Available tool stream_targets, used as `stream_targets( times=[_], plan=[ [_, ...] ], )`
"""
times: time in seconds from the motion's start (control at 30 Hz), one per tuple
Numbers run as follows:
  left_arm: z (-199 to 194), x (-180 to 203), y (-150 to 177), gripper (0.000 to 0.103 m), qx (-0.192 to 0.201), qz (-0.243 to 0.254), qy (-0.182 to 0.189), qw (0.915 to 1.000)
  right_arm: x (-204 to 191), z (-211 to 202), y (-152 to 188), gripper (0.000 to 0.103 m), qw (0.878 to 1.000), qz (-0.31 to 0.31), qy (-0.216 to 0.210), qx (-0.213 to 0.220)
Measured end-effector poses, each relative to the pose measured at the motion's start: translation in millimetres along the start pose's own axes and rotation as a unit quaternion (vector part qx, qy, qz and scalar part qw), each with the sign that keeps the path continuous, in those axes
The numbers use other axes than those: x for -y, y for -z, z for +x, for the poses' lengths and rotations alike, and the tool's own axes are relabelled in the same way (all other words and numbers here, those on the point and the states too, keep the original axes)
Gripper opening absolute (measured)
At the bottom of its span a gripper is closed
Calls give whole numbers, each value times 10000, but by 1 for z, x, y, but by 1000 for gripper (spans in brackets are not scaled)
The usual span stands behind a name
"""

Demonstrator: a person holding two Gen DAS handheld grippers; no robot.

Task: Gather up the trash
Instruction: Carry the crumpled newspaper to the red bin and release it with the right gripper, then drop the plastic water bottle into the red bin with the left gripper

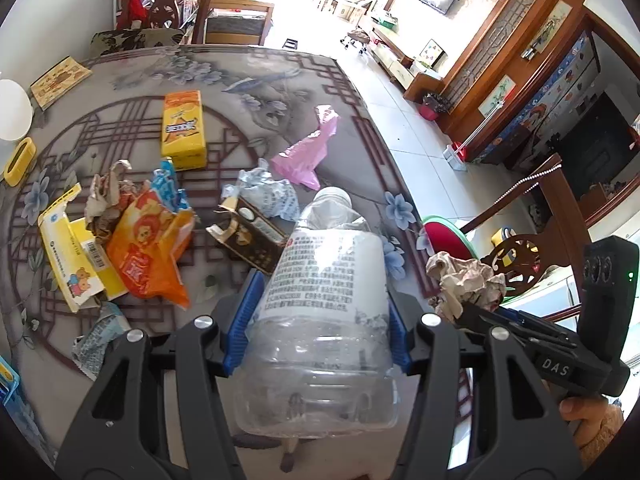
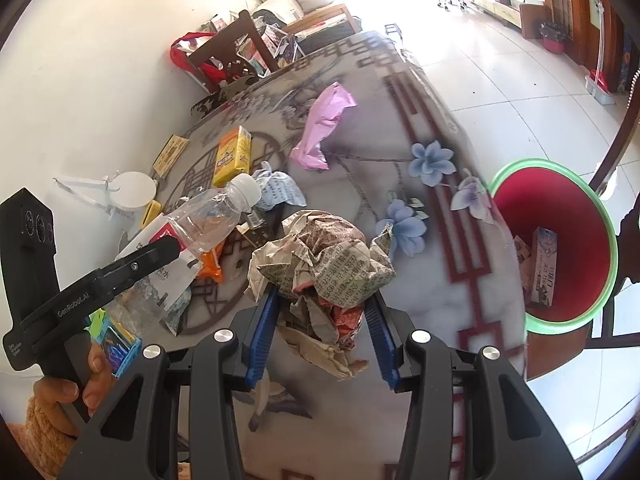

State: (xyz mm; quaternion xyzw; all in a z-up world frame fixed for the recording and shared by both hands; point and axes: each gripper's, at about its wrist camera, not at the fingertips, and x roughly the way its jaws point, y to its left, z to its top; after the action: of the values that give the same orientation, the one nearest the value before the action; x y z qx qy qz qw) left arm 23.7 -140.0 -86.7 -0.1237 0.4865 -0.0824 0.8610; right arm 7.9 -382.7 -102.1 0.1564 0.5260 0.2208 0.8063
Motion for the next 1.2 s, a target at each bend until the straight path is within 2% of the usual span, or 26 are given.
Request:
stream_targets(
  times=[0.43, 0.6, 0.87, 0.93, 0.97, 1.0, 1.03, 1.2],
  plan=[
    [18, 40, -4, 54, -96, 179, 13, 9998, 48, -15, -10, 43, 9994, 317, 30, 107],
    [27, 56, -9, 54, -136, 266, 95, 9995, 79, -26, -16, 43, 9979, 584, 196, 223],
    [48, 100, -22, 54, -254, 715, 328, 9966, 131, -45, -26, 43, 9917, 1023, 590, 501],
    [53, 111, -26, 54, -276, 825, 385, 9955, 148, -49, -28, 48, 9884, 1181, 752, 586],
    [55, 115, -27, 54, -286, 875, 409, 9949, 155, -51, -29, 55, 9862, 1277, 837, 643],
    [57, 120, -29, 54, -298, 927, 432, 9943, 165, -55, -29, 70, 9820, 1463, 942, 734],
    [61, 127, -30, 54, -320, 999, 460, 9934, 172, -58, -29, 75, 9791, 1592, 976, 803],
    [81, 160, -36, 54, -465, 1367, 643, 9874, 195, -72, -28, 77, 9692, 1984, 1059, 1003]
  ],
)
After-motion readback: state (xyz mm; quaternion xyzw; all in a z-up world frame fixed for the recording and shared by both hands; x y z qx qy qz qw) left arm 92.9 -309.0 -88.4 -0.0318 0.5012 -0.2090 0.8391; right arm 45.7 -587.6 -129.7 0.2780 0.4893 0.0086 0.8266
